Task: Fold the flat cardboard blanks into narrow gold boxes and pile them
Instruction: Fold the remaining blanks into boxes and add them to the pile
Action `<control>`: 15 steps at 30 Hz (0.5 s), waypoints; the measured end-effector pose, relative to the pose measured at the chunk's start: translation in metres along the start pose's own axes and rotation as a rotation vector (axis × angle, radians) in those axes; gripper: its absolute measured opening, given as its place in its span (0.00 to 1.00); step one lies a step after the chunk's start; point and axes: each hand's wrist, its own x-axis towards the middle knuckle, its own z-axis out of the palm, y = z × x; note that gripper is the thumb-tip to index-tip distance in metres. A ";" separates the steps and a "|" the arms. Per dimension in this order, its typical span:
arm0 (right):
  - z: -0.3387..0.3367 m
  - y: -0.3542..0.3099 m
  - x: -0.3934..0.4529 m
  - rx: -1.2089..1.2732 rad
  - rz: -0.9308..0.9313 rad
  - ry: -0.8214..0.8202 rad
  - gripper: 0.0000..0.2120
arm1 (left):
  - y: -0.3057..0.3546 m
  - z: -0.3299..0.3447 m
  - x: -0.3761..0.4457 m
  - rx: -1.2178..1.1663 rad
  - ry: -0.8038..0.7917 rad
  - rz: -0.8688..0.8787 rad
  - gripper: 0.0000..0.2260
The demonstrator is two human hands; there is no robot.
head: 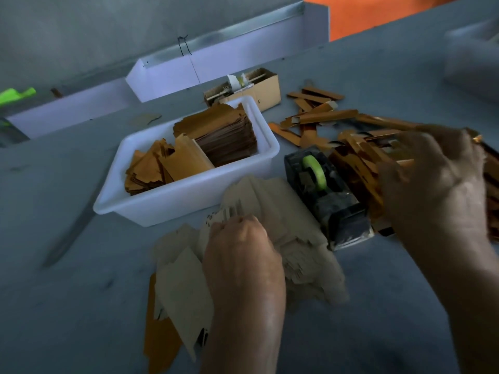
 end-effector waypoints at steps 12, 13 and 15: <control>-0.014 -0.047 -0.050 0.738 0.142 -0.571 0.14 | 0.027 -0.001 -0.019 -0.271 0.229 0.246 0.05; -0.010 -0.043 -0.049 0.743 0.152 -0.548 0.07 | 0.028 0.003 -0.020 -0.315 0.215 0.318 0.06; -0.006 -0.035 -0.045 0.772 0.185 -0.502 0.04 | 0.024 0.007 -0.019 -0.451 0.158 0.387 0.09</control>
